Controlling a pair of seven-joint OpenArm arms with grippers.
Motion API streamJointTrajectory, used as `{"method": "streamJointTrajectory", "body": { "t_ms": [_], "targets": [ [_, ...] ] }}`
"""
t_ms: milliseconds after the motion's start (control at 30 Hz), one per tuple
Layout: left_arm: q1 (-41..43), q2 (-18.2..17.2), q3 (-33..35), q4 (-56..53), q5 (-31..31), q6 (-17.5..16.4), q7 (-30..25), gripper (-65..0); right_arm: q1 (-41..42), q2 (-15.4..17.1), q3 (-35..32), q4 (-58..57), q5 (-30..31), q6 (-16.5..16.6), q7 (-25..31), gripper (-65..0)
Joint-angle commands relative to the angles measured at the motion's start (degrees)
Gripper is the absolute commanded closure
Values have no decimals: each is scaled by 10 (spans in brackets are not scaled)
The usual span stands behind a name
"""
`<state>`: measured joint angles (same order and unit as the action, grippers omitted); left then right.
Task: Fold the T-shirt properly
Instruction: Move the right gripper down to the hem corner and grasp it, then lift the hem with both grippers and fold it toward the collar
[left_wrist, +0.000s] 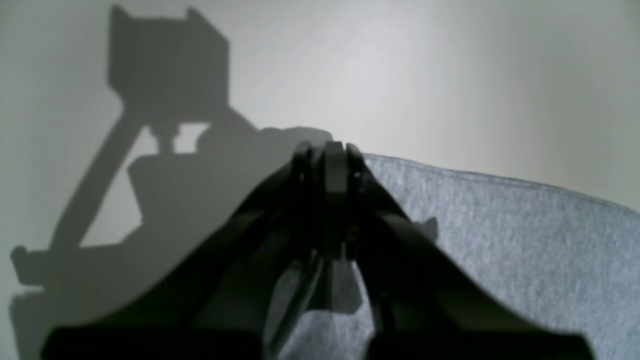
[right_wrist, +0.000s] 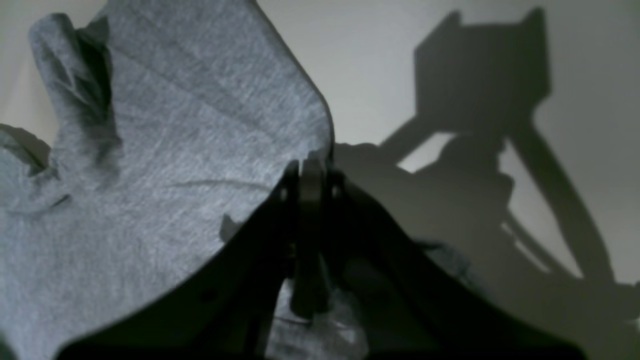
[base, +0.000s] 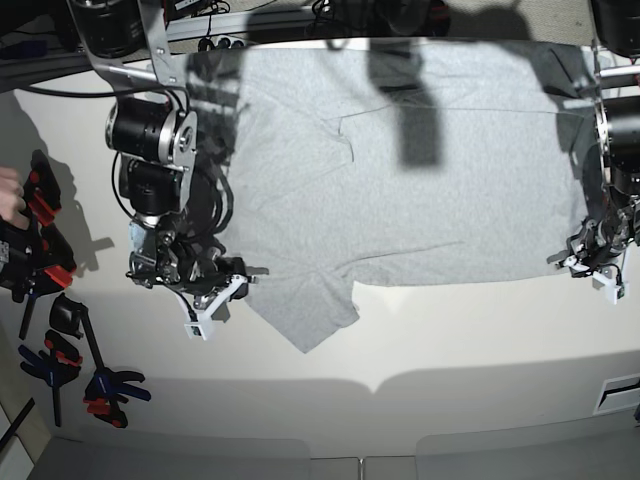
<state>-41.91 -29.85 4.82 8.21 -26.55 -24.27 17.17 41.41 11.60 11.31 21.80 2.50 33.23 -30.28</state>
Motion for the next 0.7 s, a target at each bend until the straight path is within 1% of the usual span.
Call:
{"method": "streamJointTrajectory", "body": {
  "t_ms": [0, 67, 200, 267, 367, 433, 500, 667],
  "targets": [
    [-11, -7, 0, 2, 6, 2, 12, 0, 14, 1, -1, 12, 9, 4, -7, 0],
    [-11, -7, 0, 2, 6, 2, 12, 0, 14, 2, -1, 27, 24, 4, -9, 0],
    [-11, -7, 0, 2, 6, 2, 13, 0, 14, 2, -1, 56, 26, 4, -10, 0],
    [-11, -7, 0, 2, 6, 2, 12, 0, 15, 2, -1, 69, 26, -4, -10, 0],
    [-11, -7, 0, 2, 6, 2, -9, 0, 25, 4, -1, 75, 24, -18, -10, 0],
    [-13, -6, 0, 2, 6, 2, -14, 0, 36, 7, -1, 75, 24, -19, -11, 0],
    [-18, -7, 0, 2, 6, 2, -11, 0, 48, 8, -1, 75, 24, -19, -15, 0],
    [-41, -7, 0, 2, 6, 2, 15, 0, 80, 7, -1, 75, 24, -19, -23, 0]
  ]
}}
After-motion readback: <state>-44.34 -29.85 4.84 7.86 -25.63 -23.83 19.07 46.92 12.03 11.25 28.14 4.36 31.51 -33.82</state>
